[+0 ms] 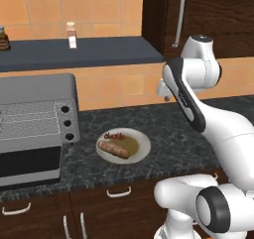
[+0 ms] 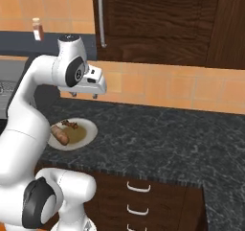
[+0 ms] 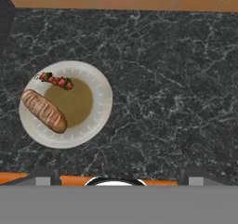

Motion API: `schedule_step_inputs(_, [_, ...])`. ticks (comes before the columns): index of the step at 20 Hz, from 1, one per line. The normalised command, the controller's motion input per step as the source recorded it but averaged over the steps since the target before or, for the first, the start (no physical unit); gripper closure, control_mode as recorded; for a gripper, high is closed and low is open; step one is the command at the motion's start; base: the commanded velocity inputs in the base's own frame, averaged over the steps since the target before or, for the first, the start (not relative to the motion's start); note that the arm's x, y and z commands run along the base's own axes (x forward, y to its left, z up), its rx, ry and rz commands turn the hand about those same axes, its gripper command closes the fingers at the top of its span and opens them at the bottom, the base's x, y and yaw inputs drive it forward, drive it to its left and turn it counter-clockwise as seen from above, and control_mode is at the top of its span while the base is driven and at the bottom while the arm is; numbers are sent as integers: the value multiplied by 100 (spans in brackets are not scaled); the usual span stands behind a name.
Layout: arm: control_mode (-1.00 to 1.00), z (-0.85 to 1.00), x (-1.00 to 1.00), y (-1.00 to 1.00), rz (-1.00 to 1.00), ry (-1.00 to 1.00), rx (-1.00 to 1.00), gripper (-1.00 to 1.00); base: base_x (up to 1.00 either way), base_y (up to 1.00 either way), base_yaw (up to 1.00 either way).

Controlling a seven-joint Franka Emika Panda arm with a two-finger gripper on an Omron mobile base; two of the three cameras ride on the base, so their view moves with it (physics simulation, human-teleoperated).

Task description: Pick up the kebab skewer and baguette bread, and place them inside the toaster oven. Close the toaster oven door and start by setting the timer.

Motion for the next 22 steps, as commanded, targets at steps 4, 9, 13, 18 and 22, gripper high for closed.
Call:
schedule_step_inputs(4, [100,0,0,0,0,0,0,-100,0,61,0])
schedule_step_inputs(9, [100,0,0,0,0,0,0,-100,3,75,-1])
schedule_step_inputs(13, [100,0,0,0,0,0,0,-100,14,73,-4])
schedule_step_inputs(18, [100,0,0,0,0,0,0,-100,36,45,-2])
schedule_step_inputs(22, [100,0,0,0,0,0,0,-100,33,1,0])
